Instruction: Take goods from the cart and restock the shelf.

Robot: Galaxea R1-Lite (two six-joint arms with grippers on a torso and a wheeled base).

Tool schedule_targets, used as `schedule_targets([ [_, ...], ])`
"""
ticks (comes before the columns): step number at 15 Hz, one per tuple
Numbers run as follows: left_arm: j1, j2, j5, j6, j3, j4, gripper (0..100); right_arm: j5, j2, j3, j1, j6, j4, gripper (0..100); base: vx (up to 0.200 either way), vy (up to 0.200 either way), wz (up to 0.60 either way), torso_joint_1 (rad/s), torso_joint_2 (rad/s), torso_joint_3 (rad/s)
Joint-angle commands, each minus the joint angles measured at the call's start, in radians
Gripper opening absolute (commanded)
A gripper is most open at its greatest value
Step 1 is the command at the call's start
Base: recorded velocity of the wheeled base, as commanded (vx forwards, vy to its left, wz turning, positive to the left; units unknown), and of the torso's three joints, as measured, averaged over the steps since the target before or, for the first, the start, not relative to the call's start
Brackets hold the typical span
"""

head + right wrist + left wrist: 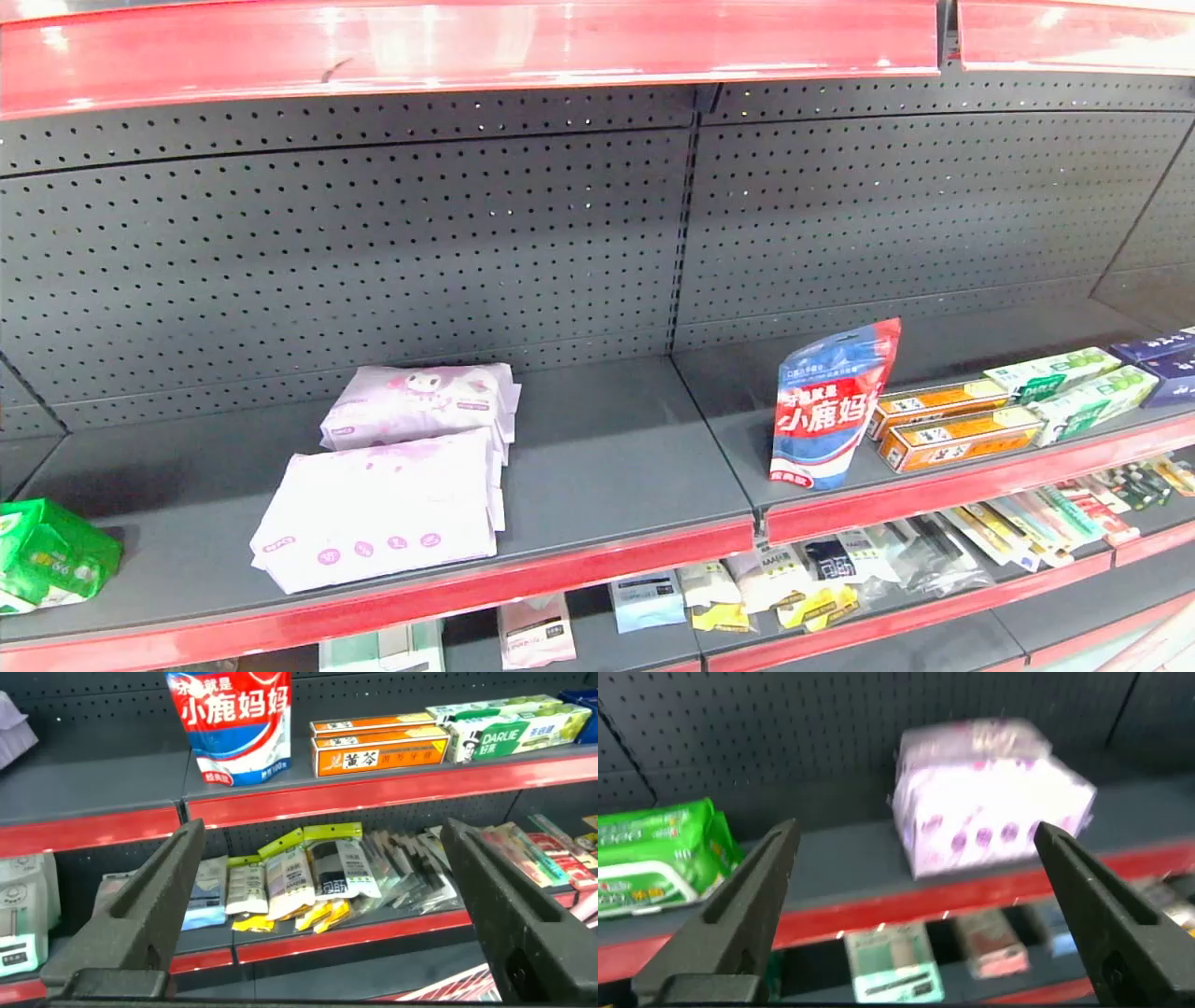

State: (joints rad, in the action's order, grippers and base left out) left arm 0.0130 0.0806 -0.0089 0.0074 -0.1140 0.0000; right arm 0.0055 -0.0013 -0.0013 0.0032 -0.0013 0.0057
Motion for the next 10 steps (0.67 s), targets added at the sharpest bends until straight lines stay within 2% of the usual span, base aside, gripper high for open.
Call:
schedule_targets([
  [1, 0.055, 0.712, 0.012, -0.224, -0.521, -0.026, 100, 0.001, 0.001, 0.000, 0.000, 0.000, 0.000, 100, 0.000, 0.000, 0.00, 0.000, 0.00, 0.000],
  [2, 0.113, 0.792, 0.023, -0.170, -0.477, -0.025, 100, 0.001, 0.001, 0.000, 0.000, 0.000, 0.000, 100, 0.000, 0.000, 0.00, 0.000, 0.00, 0.000],
  [3, 0.133, 0.832, 0.043, -0.096, -0.418, -0.031, 100, 0.001, 0.001, 0.000, 0.000, 0.000, 0.000, 100, 0.000, 0.000, 0.00, 0.000, 0.00, 0.000],
  [4, 0.171, 0.870, 0.095, -0.003, -0.349, -0.029, 100, -0.001, 0.001, 0.000, 0.000, 0.000, 0.000, 100, 0.000, 0.000, 0.00, 0.000, 0.00, 0.000],
  [5, 0.182, 0.898, 0.103, 0.032, -0.311, -0.031, 100, 0.001, 0.001, 0.000, 0.000, 0.000, 0.000, 100, 0.000, 0.000, 0.00, 0.000, 0.00, 0.000],
  [7, 0.185, 1.001, 0.121, 0.039, -0.312, -0.034, 100, -0.001, 0.001, 0.000, 0.000, 0.000, 0.000, 100, 0.000, 0.000, 0.00, 0.000, 0.00, 0.000],
  [8, 0.208, 1.061, 0.150, 0.039, -0.319, -0.038, 100, -0.001, 0.001, 0.000, 0.000, 0.000, 0.000, 100, 0.000, 0.000, 0.00, 0.000, 0.00, 0.000],
  [10, 0.228, 1.147, 0.161, 0.037, -0.342, -0.055, 100, -0.001, 0.001, 0.000, 0.000, 0.000, 0.000, 100, 0.000, 0.000, 0.00, 0.000, 0.00, 0.000],
])
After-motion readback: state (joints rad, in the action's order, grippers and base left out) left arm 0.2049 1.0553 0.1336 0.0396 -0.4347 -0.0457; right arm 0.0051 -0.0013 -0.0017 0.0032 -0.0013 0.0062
